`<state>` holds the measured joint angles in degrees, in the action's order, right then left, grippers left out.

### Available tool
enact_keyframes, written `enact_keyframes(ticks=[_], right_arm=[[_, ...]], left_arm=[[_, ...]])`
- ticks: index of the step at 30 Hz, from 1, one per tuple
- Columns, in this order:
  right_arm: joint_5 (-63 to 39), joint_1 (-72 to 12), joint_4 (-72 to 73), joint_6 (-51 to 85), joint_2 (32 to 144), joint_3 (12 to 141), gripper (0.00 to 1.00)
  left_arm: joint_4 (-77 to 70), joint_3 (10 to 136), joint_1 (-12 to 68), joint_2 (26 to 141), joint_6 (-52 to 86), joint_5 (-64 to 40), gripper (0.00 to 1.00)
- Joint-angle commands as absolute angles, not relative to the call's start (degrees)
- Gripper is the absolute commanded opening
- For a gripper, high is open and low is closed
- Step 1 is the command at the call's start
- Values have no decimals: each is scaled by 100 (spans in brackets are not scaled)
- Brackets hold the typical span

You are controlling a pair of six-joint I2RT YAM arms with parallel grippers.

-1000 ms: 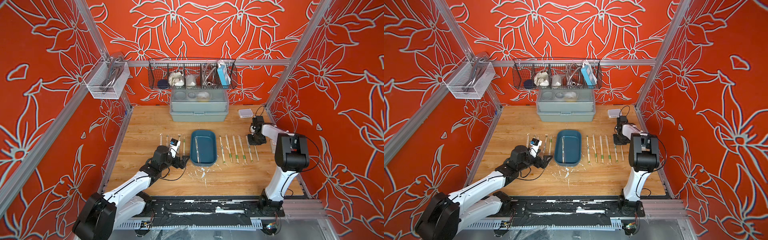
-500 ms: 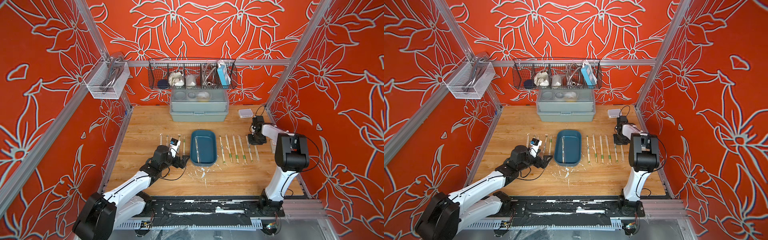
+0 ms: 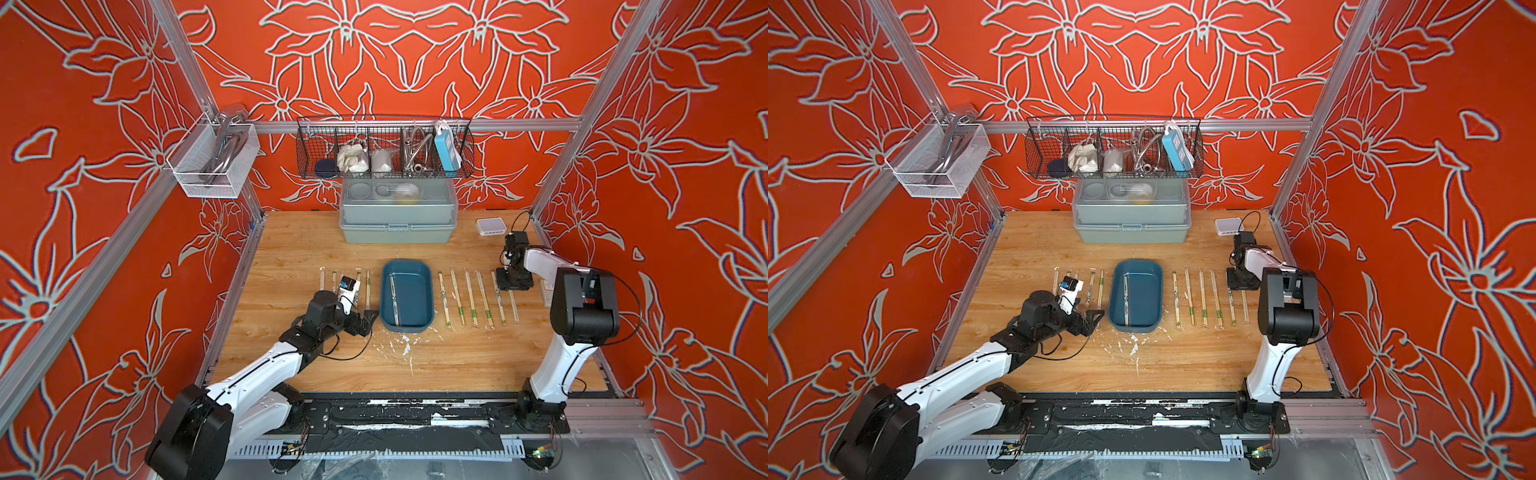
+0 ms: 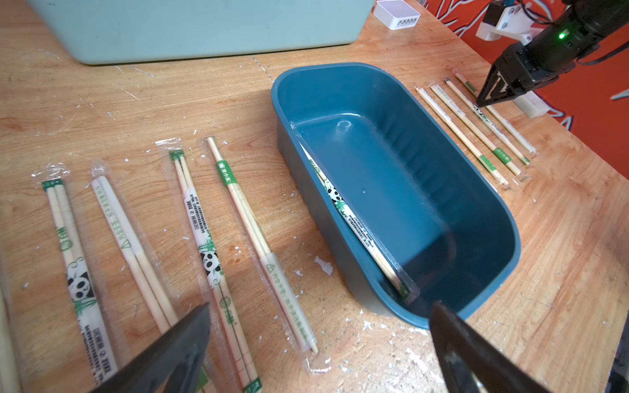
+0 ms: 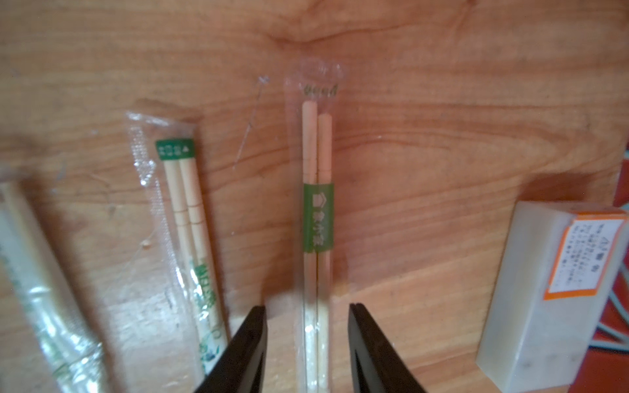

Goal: Take the paired disposable chopsticks out of the storage box
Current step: Place the paired disposable chopsticks at the center of the board, then pick up the paired disposable chopsticks from the storage box.

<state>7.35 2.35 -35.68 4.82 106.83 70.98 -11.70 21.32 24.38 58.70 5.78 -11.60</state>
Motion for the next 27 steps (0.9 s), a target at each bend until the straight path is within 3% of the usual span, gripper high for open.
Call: enact_keyframes(ticks=[1, 10, 14, 16, 22, 27], right_arm=[[614, 218, -3931, 631, 10251, 7332, 46], [-323, 6, -3747, 1221, 8983, 7168, 57], [-942, -316, -3076, 1611, 8042, 6478, 63], [-1095, -582, -2627, 1750, 7548, 6016, 65], [-1189, -1307, -1555, 1844, 6501, 4811, 67], [-1189, -1649, -357, 2045, 6151, 3600, 67]], left_arm=[[-1139, 2323, 2463, 5880, 584, -1104, 100], [-1444, 2205, 2452, 5466, 1110, -1159, 100], [-1429, 2393, 2452, 5351, 1664, -1030, 100], [-694, 2902, 2461, 5512, 1754, -770, 99], [1415, 4689, 2937, 6367, 1708, 352, 82], [2396, 6055, 3648, 7478, 1861, 1003, 81]])
